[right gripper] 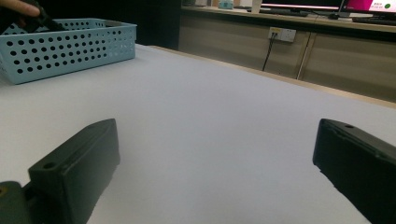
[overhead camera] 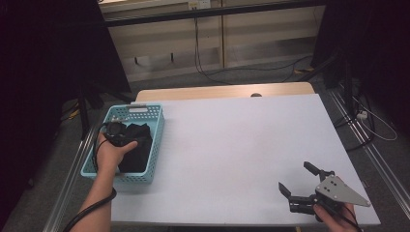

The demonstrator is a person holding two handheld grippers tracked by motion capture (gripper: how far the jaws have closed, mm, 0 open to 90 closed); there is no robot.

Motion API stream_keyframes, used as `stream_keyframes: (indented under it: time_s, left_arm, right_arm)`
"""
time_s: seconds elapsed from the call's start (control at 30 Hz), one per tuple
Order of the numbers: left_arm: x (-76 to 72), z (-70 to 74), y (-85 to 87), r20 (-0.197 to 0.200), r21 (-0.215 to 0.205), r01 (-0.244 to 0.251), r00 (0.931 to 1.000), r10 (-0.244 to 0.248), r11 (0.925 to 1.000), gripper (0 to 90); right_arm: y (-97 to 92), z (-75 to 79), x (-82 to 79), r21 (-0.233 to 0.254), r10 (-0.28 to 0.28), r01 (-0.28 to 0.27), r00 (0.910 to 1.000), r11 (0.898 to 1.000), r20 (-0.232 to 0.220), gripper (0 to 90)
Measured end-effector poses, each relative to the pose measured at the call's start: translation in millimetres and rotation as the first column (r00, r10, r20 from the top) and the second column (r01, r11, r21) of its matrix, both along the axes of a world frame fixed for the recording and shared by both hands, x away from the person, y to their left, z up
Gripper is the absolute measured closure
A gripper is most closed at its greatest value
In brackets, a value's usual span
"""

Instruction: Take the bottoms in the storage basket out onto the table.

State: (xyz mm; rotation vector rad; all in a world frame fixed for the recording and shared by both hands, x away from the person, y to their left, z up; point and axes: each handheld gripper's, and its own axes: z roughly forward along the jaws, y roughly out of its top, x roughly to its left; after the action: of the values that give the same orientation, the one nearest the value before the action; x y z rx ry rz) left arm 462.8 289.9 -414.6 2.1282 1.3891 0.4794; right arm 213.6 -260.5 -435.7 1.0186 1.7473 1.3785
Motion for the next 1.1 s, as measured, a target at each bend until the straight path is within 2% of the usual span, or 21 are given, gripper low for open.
stream_keyframes:
  time_s: [0.03, 0.1, 0.13, 0.17, 0.2, 0.23, 0.3, 0.33, 0.4, 0.5, 0.57, 0.63, 0.77, 0.87, 1.0, 1.03, 1.1]
  left_arm:
    - [-0.6, -6.5, -0.1, -0.029, 0.015, -0.002, 0.9996, 0.003, 0.9999, 7.4]
    - [-0.3, -20.7, -1.6, -0.042, -0.018, -0.042, 0.9983, 0.041, 0.999, 3.8]
    - [0.8, -31.8, -4.5, -0.035, -0.043, -0.065, 0.9974, 0.063, 0.997, 0.8]
    - [0.8, -31.8, -4.5, -0.035, -0.043, -0.065, 0.9974, 0.063, 0.997, 0.0]
    - [0.6, -35.4, -6.2, 0.0, -0.025, -0.056, 0.9984, 0.056, 0.9981, 0.0]
    - [0.5, -39.1, -7.1, 0.025, -0.033, -0.048, 0.9985, 0.049, 0.9983, 0.0]
    - [0.0, -39.0, -6.8, 0.026, -0.038, -0.046, 0.9985, 0.047, 0.9982, 1.0]
    - [0.0, -38.2, -6.2, 0.029, -0.042, -0.045, 0.9985, 0.047, 0.9981, 4.0]
    - [1.3, -35.4, -5.7, 0.032, -0.041, -0.063, 0.9974, 0.064, 0.9971, 16.1]
    - [4.8, -31.5, -8.4, 0.017, -0.023, -0.025, 0.9995, 0.025, 0.9994, 36.6]
    - [6.8, -30.0, -11.2, 0.012, -0.03, -0.016, 0.9998, 0.016, 0.9994, 46.8]
    - [9.7, -28.4, -11.6, 0.002, -0.033, -0.013, 0.9999, 0.013, 0.9994, 61.4]
    - [13.0, -26.9, -10.5, -0.011, -0.038, -0.021, 0.9997, 0.02, 0.9991, 67.8]
    - [16.4, -23.0, -8.8, -0.034, -0.065, -0.041, 0.9987, 0.039, 0.9971, 71.3]
    - [20.3, -7.1, -4.0, -0.039, -0.108, -0.062, 0.9975, 0.058, 0.9922, 75.5]
    - [21.5, 0.4, -0.7, -0.035, -0.126, -0.059, 0.9979, 0.055, 0.9903, 75.8]
    - [23.6, 14.4, 3.7, -0.019, -0.134, -0.062, 0.998, 0.06, 0.989, 76.4]
  right_arm:
    - [0.5, 0.2, -0.1, -0.001, 0.0, 0.0, 1.0, 1.0, 0.001, 0.0]
    - [1.3, 0.2, 0.4, -0.002, 0.003, -0.003, 1.0, 1.0, 0.002, 0.0]
    - [1.7, 0.4, 0.8, 0.001, 0.005, -0.005, 1.0, 1.0, 0.003, 0.0]
    - [1.6, 0.5, 0.9, 0.001, 0.004, -0.004, 1.0, 1.0, 0.004, 0.0]
    - [1.5, 0.5, 0.7, 0.001, 0.003, -0.003, 1.0, 1.0, 0.004, 0.0]
    - [1.5, 0.5, 0.6, 0.0, 0.005, -0.005, 1.0, 1.0, 0.004, 0.0]
    - [1.4, 0.3, 0.6, 0.0, 0.006, -0.006, 1.0, 1.0, 0.005, 0.0]
    - [1.3, 0.1, 0.9, -0.002, 0.01, -0.01, 0.9999, 1.0, 0.005, 0.0]
    - [1.7, -0.2, 1.9, -0.002, 0.009, -0.009, 1.0, 1.0, 0.003, 0.0]
    - [2.3, 0.2, 2.2, -0.003, 0.012, -0.012, 0.9999, 1.0, 0.004, 0.0]
    - [2.7, 0.5, 2.0, -0.004, 0.011, -0.011, 0.9999, 1.0, 0.007, 0.0]
    - [3.0, 0.7, 1.5, -0.008, 0.013, -0.013, 0.9999, 1.0, 0.006, 0.0]
    - [1.9, 0.4, 1.9, -0.007, 0.01, -0.01, 0.9999, 1.0, 0.008, 0.0]
    - [0.8, 0.1, 2.6, -0.003, 0.004, -0.004, 1.0, 1.0, 0.004, 0.0]
    - [0.6, 0.3, 2.5, 0.0, 0.005, -0.005, 1.0, 1.0, 0.006, 0.0]
    - [0.6, 0.4, 2.5, 0.0, 0.006, -0.006, 1.0, 1.0, 0.007, 0.0]
    - [0.3, 0.2, 2.9, 0.0, 0.005, -0.005, 1.0, 1.0, 0.005, 0.0]
